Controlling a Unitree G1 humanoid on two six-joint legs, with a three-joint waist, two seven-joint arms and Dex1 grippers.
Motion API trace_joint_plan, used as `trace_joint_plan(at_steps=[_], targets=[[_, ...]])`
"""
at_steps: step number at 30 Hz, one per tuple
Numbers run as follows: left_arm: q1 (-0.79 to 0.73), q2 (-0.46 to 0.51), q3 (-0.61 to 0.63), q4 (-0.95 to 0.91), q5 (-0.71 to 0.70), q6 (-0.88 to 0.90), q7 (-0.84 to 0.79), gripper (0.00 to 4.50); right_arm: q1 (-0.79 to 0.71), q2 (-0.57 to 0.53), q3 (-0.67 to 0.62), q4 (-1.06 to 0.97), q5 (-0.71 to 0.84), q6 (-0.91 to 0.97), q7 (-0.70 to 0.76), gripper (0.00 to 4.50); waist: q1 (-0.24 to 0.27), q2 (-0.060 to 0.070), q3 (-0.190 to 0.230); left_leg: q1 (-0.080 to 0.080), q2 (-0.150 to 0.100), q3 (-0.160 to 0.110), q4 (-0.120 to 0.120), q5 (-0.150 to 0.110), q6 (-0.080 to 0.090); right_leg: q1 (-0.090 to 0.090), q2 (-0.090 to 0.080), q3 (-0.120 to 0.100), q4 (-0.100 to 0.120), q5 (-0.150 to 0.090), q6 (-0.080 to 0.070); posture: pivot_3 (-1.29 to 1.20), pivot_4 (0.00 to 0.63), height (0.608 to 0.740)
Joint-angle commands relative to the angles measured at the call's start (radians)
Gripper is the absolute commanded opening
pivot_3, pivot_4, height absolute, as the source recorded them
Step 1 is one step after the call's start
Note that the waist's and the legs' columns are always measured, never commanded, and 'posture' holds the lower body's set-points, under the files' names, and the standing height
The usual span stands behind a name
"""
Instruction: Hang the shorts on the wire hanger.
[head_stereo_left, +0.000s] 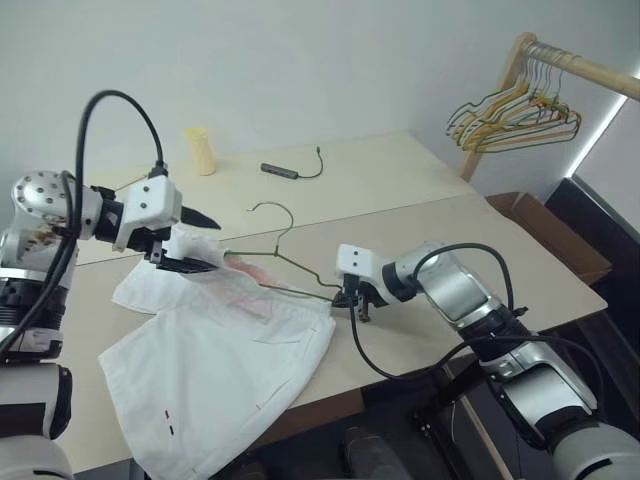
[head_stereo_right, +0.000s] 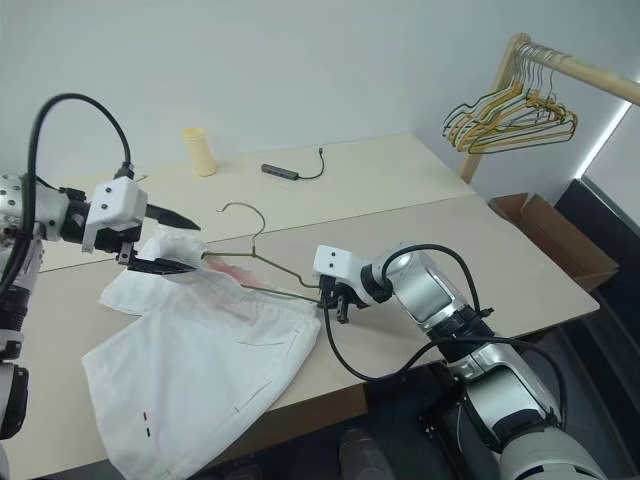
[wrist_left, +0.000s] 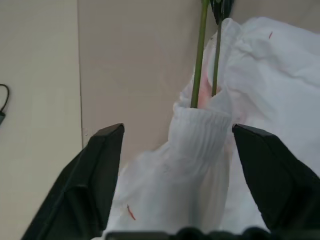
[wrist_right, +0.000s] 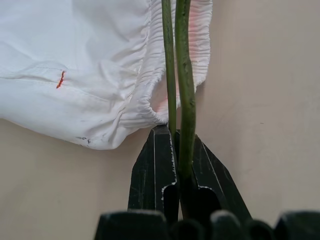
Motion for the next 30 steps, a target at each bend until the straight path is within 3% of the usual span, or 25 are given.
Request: trace_joint_plan(at_steps=[1, 8, 11, 18, 24, 30], targets=[[-0.041, -0.008, -0.009, 0.015, 0.031, -0.019, 0.003, 2.65, -0.028, -0.011, -0.002, -0.060, -0.008, 0.003, 0.009, 0.00, 0.000, 0.000, 0.000, 0.000, 0.000, 0.000, 0.000, 0.000, 0.000, 0.000, 0.000, 0.000, 0.000, 0.000, 0.000, -0.19, 0.000, 0.740], [-0.050, -0.030, -0.025, 0.029, 0.048, -0.002, -0.021, 2.65, -0.031, -0.011, 0.000, -0.087, -0.003, 0.022, 0.011, 0.00, 0.001, 0.000, 0.000, 0.000, 0.000, 0.000, 0.000, 0.000, 0.000, 0.000, 0.000, 0.000, 0.000, 0.000, 0.000, -0.19, 0.000, 0.740], [-0.055, -0.032, -0.030, 0.037, 0.044, 0.007, -0.043, 2.10, -0.032, -0.010, -0.002, -0.095, 0.000, 0.023, 0.012, 0.00, -0.001, 0.000, 0.000, 0.000, 0.000, 0.000, 0.000, 0.000, 0.000, 0.000, 0.000, 0.000, 0.000, 0.000, 0.000, -0.19, 0.000, 0.740], [-0.049, -0.037, -0.037, 0.051, 0.058, 0.005, -0.035, 0.00, -0.026, -0.017, -0.002, -0.108, -0.004, 0.016, 0.008, 0.00, 0.000, 0.000, 0.000, 0.000, 0.000, 0.000, 0.000, 0.000, 0.000, 0.000, 0.000, 0.000, 0.000, 0.000, 0.000, -0.20, 0.000, 0.740], [-0.044, -0.044, -0.036, 0.055, 0.074, -0.002, -0.012, 0.00, -0.024, -0.015, -0.009, -0.122, -0.001, -0.008, 0.008, 0.00, -0.001, 0.000, 0.000, 0.000, 0.000, 0.000, 0.000, 0.000, 0.000, 0.000, 0.000, 0.000, 0.000, 0.000, 0.000, -0.20, 0.000, 0.740], [-0.031, -0.038, -0.023, 0.047, 0.081, -0.043, 0.009, 0.00, -0.018, -0.002, -0.053, -0.078, -0.013, -0.164, -0.060, 0.00, -0.001, 0.000, 0.000, 0.000, 0.000, 0.000, 0.000, 0.000, 0.000, 0.000, 0.000, 0.000, 0.000, 0.000, 0.000, -0.19, 0.000, 0.740]])
